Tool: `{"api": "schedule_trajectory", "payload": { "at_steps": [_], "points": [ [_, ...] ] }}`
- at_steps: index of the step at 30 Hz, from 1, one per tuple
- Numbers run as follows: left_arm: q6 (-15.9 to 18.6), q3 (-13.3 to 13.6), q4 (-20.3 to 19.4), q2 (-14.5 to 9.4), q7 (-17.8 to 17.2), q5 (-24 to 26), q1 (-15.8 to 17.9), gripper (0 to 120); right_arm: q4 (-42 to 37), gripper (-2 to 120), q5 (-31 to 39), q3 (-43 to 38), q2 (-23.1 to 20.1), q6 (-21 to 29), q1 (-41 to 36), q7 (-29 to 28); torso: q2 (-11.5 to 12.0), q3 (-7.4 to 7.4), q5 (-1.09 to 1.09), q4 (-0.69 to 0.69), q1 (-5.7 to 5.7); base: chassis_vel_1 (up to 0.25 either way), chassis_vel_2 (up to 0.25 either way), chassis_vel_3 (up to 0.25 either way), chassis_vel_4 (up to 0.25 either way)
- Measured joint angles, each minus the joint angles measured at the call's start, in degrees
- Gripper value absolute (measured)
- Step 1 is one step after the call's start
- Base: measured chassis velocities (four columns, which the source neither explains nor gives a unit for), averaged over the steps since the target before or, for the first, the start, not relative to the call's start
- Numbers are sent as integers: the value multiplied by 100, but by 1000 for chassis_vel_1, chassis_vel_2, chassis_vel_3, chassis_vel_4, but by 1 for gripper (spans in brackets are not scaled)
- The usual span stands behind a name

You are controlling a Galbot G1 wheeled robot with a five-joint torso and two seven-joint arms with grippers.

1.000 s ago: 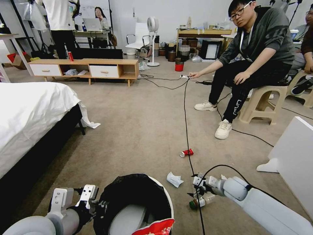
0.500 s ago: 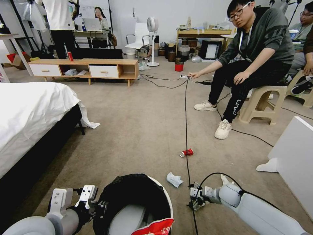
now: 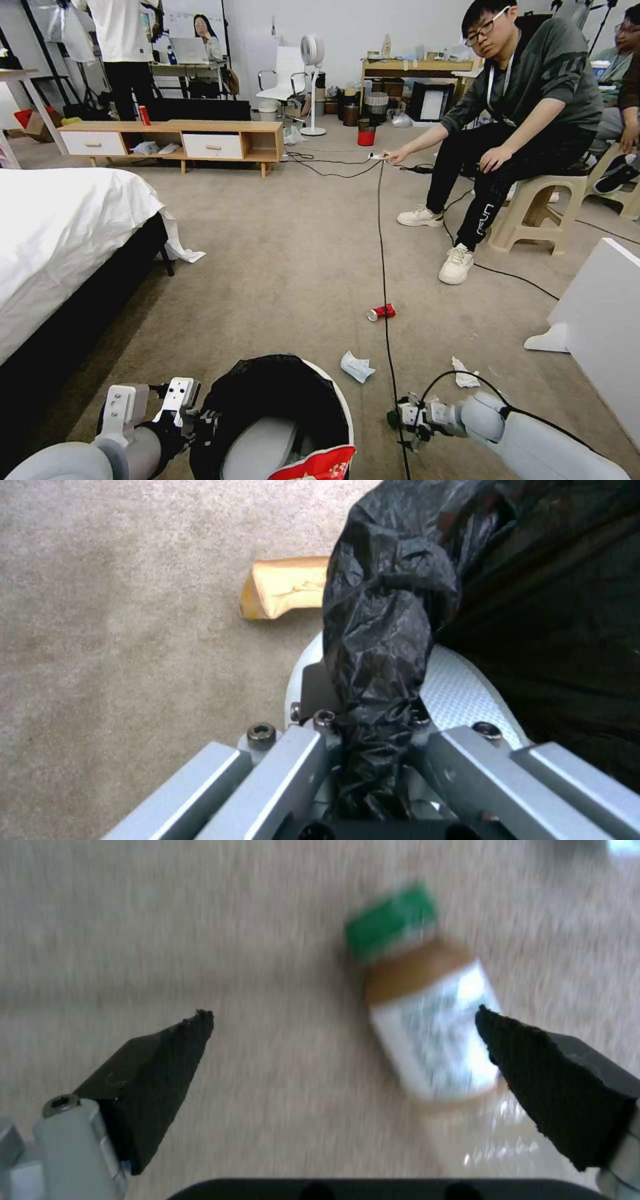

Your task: Pick up the trash bin and place the garbage on the floor into it.

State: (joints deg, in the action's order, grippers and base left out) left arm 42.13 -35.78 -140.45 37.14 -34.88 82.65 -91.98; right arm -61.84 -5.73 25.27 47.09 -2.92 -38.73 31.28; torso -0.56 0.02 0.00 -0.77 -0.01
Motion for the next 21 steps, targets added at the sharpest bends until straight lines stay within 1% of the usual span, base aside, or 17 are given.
{"api": "schedule_trajectory", "payload": {
  "at_steps": [7,8,10,11,12,13,14,15,16,17,18,19,20,21],
  "points": [
    [0,26,9,-1,0,-3,26,1,51,100,-55,-223,-116,-66,-109,1,0,0,0,2,0,0,0,0,0],
    [0,26,8,0,-1,-3,24,1,42,100,114,-357,-132,-83,-166,-19,0,0,-1,2,0,0,0,0,0],
    [0,-8,8,0,-2,-3,3,1,-134,100,1031,-813,-155,-84,-407,-186,0,0,1,3,0,0,0,0,0],
    [0,-8,8,0,-2,-3,3,1,-134,100,1031,-813,-155,-84,-407,-186,0,0,1,3,0,0,0,0,0],
    [0,-41,3,0,-2,3,-9,1,-337,100,1725,-1178,-156,-75,-625,-359,0,0,0,2,0,0,0,0,0],
    [0,-61,-3,-1,-2,11,-14,1,-566,100,2276,-1511,-156,-95,-814,-503,0,0,-3,2,0,0,0,0,0],
    [0,-80,-5,-7,0,27,-16,1,-1002,100,3104,-2105,-155,-148,-1092,-719,0,1,-7,1,0,0,0,0,0],
    [0,-80,-5,-7,0,27,-16,1,-1002,100,3104,-2105,-155,-148,-1092,-719,0,1,-7,1,0,0,0,0,0],
    [0,-83,-5,-11,0,29,-14,1,-1211,100,3422,-2373,-155,-159,-1219,-813,0,0,-6,2,0,0,0,0,0],
    [0,-83,-5,-11,0,29,-14,1,-1211,100,3422,-2373,-155,-159,-1219,-813,0,0,-6,2,0,0,0,0,0],
    [0,-83,-2,-7,4,27,12,1,-2021,100,4278,-3306,-194,-133,-1668,-1152,-1,-1,9,2,0,0,0,0,0],
    [0,-115,-3,10,5,24,20,1,-2644,100,4461,-3862,-248,-83,-1947,-1351,-1,0,-2,0,0,0,0,0,0],
    [0,-115,-3,10,5,24,20,1,-2644,100,4461,-3862,-248,-83,-1947,-1351,-1,0,-2,0,0,0,0,0,0],
    [0,-143,-3,12,14,6,18,1,-3149,100,4527,-4322,-306,-14,-2178,-1516,-1,-1,-1,1,0,0,0,0,0]
  ]
}}
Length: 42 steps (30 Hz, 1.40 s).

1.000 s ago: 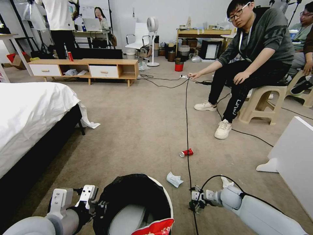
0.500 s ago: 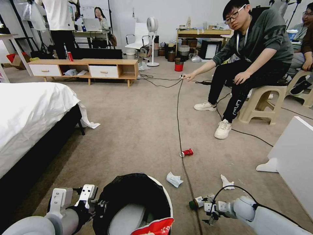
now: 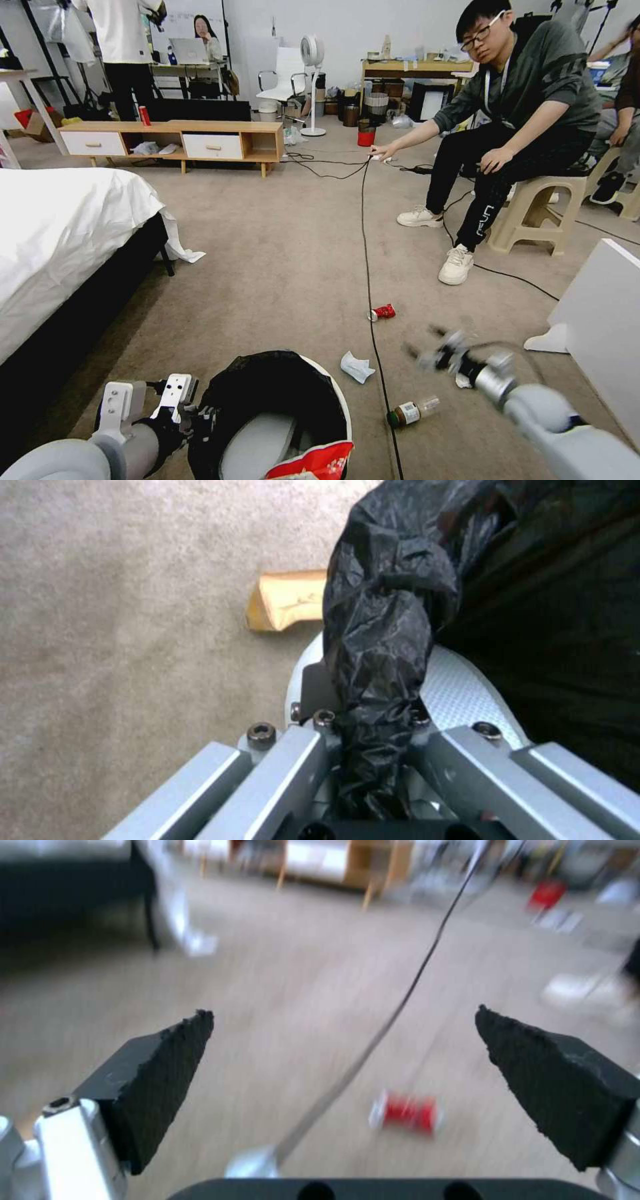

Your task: Pick up the trash bin and place the garbage on the floor into it.

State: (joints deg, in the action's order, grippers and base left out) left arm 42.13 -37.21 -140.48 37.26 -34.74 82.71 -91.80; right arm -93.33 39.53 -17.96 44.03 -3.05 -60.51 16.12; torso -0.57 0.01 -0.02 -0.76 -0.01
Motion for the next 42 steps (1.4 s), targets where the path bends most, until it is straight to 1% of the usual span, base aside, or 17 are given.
{"api": "schedule_trajectory", "payload": {
  "at_steps": [1,2,4,7,12,15,19,21,23,25,33,36,37,38,40,41,42],
  "points": [
    [0,-16,4,0,29,-49,-16,1,-333,100,15,-298,-48,38,-169,-96,0,0,7,0,1,0,0,0,0],
    [0,-16,4,0,29,-49,-16,1,-333,100,15,-298,-48,38,-169,-96,0,0,7,0,1,0,0,0,0],
    [0,-24,14,27,82,-176,-53,1,-800,100,19,-720,-104,105,-532,-329,0,0,3,2,0,0,0,0,0],
    [0,-21,13,50,88,-206,-64,1,-940,100,93,-839,-102,160,-725,-466,0,1,2,1,0,0,0,0,0],
    [0,1,-22,179,122,-345,-99,1,-1320,100,417,-1380,93,390,-1646,-864,0,1,-2,0,0,0,0,0,0],
    [0,-8,-3,256,179,-444,-123,1,-1413,100,169,-1762,190,445,-2119,-964,0,0,3,0,0,0,0,0,0],
    [0,-9,-4,366,223,-532,-115,1,-1527,100,-59,-2095,336,433,-2421,-1041,0,1,-1,1,0,0,0,0,0],
    [0,2,-3,488,270,-646,-84,1,-1739,100,-415,-2523,527,441,-2718,-1222,1,1,3,3,0,0,0,0,0],
    [0,12,-4,513,285,-666,-80,1,-1810,100,-513,-2664,585,449,-2818,-1275,0,1,-1,2,0,0,0,0,0],
    [0,26,7,541,357,-757,-88,1,-2138,100,-714,-3121,766,420,-3272,-1351,0,1,3,0,0,0,0,0,0],
    [1,-47,73,648,528,-985,-65,1,-2901,100,-1018,-3898,1238,348,-4058,-1351,1,1,0,2,0,0,0,0,0],
    [1,20,155,778,580,-1023,-6,1,-3251,100,-1178,-4139,1731,277,-4354,-1270,1,1,5,1,1,0,0,0,0],
    [1,20,155,778,580,-1023,-6,1,-3251,100,-1178,-4139,1731,277,-4354,-1270,1,1,5,1,1,0,0,0,0],
    [1,90,192,826,634,-1139,8,1,-3270,100,-1353,-4153,1986,116,-4420,-1210,1,1,2,-1,0,0,0,0,0],
    [1,184,235,843,746,-1334,10,1,-3272,100,-1600,-4139,2346,-44,-4464,-1163,1,1,2,0,0,0,0,0,0],
    [1,184,235,843,746,-1334,10,1,-3272,100,-1600,-4139,2346,-44,-4464,-1163,1,1,2,0,0,0,0,0,0],
    [1,217,261,820,804,-1405,-12,1,-3272,100,-1701,-4133,2516,-104,-4486,-1152,1,1,2,0,0,0,0,0,0]
  ]
}}
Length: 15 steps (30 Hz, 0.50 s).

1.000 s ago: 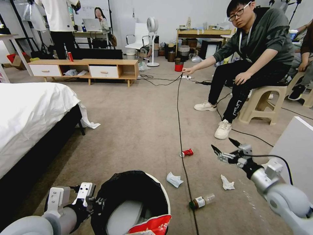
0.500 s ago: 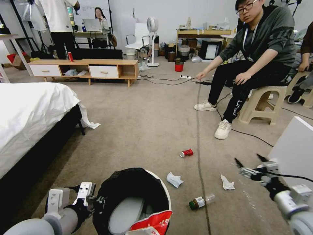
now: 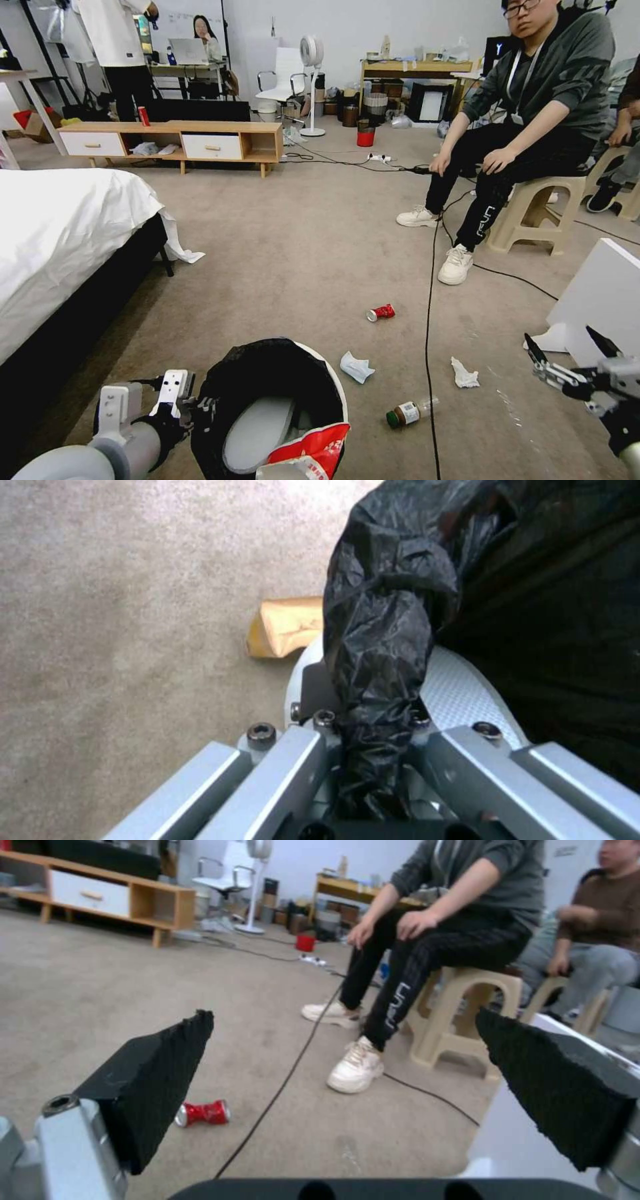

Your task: Pick up the trash bin and place the garbage on the floor into it.

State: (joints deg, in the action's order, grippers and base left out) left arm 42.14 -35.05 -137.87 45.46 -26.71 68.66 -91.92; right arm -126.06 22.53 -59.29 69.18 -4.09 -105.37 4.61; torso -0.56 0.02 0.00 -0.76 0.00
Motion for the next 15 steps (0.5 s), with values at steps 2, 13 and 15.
{"api": "schedule_trajectory", "payload": {
  "at_steps": [2,13,15],
  "points": [
    [-22,27,36,-53,82,-105,-34,1,7,100,-27,-16,115,-66,-20,21,0,0,1,1,0,0,0,0,0],
    [-85,13,16,-197,179,-116,20,1,91,100,2,-350,537,-462,-151,402,0,0,-1,0,0,0,0,0,0],
    [-91,-39,12,-215,182,-78,-39,1,60,100,9,-397,636,-600,-217,636,0,0,1,1,0,0,0,0,0]
  ]
}}
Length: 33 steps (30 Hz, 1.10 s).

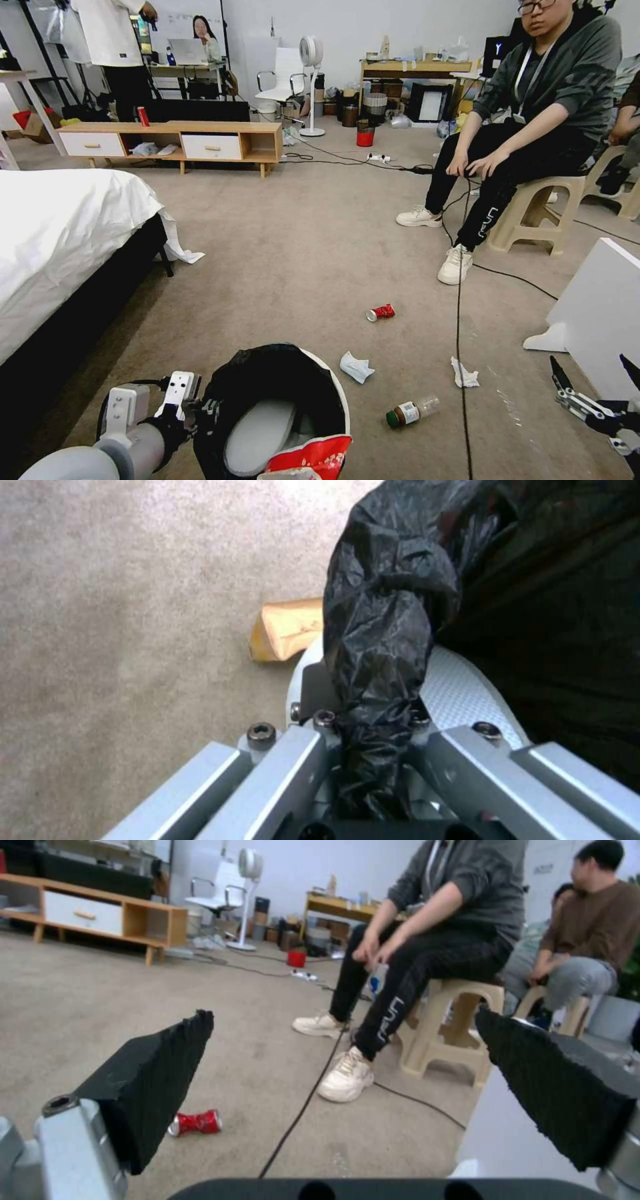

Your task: Pick up the trash bin and place the garbage on the floor into it.

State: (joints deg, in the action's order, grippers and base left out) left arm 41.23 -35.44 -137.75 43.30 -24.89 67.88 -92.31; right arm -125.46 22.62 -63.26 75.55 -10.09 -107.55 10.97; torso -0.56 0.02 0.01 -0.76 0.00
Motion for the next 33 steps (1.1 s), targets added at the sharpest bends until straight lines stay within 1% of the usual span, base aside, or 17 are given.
{"api": "schedule_trajectory", "payload": {
  "at_steps": [6,8,12,15,16,17,18,19,21,22,23,24,27,29,30,31,33],
  "points": [
    [-6,-59,-9,48,0,36,-65,1,79,100,-185,19,19,-110,11,83,0,0,-1,0,0,0,0,0,0],
    [-6,-81,-61,82,-8,144,-69,1,76,100,-408,38,22,-140,20,119,0,0,-1,1,0,0,0,0,0],
    [-29,-96,-79,134,24,278,-27,1,61,100,-469,-6,21,-156,39,137,0,0,-2,0,0,0,0,0,0],
    [-153,-117,-20,441,132,338,-32,1,25,100,-477,-59,16,-157,127,134,0,0,-1,-1,0,0,0,0,0],
    [-153,-117,-20,441,132,338,-32,1,25,100,-477,-59,16,-157,127,134,0,0,-1,-1,0,0,0,0,0],
    [-199,-117,6,555,163,308,-67,1,18,100,-478,-54,16,-160,176,133,0,0,-1,0,0,0,0,0,0],
    [-250,-117,27,694,190,234,-98,1,16,100,-482,-15,16,-171,241,136,0,0,0,1,0,0,0,0,0],
    [-250,-117,27,694,190,234,-98,1,16,100,-482,-15,16,-171,241,136,0,0,0,1,0,0,0,0,0],
    [-350,-116,46,901,239,10,-115,1,27,100,-531,62,25,-178,339,138,0,0,-1,1,0,0,0,0,0],
    [-350,-116,46,901,239,10,-115,1,27,100,-531,62,25,-178,339,138,0,0,-1,1,0,0,0,0,0],
    [-399,-119,50,991,275,-147,-116,1,32,100,-564,95,45,-187,375,138,0,0,-1,1,0,0,0,0,0],
    [-399,-119,50,991,275,-147,-116,1,32,100,-564,95,45,-187,375,138,0,0,-1,1,0,0,0,0,0],
    [-483,-226,49,1139,399,-459,-142,1,-29,100,-619,253,161,-203,353,124,0,0,0,0,0,0,0,0,0],
    [-492,-248,51,1157,405,-488,-142,1,-40,100,-636,274,176,-203,342,117,0,0,0,0,0,0,0,0,0],
    [-510,-307,53,1211,409,-509,-138,1,-64,100,-740,320,234,-203,316,86,0,0,-1,0,0,0,0,0,0],
    [-510,-307,53,1211,409,-509,-138,1,-64,100,-740,320,234,-203,316,86,0,0,-1,0,0,0,0,0,0],
    [-512,-337,60,1292,410,-503,-127,1,-66,100,-861,330,331,-203,293,49,0,0,-1,0,0,0,0,0,0]
  ]
}}
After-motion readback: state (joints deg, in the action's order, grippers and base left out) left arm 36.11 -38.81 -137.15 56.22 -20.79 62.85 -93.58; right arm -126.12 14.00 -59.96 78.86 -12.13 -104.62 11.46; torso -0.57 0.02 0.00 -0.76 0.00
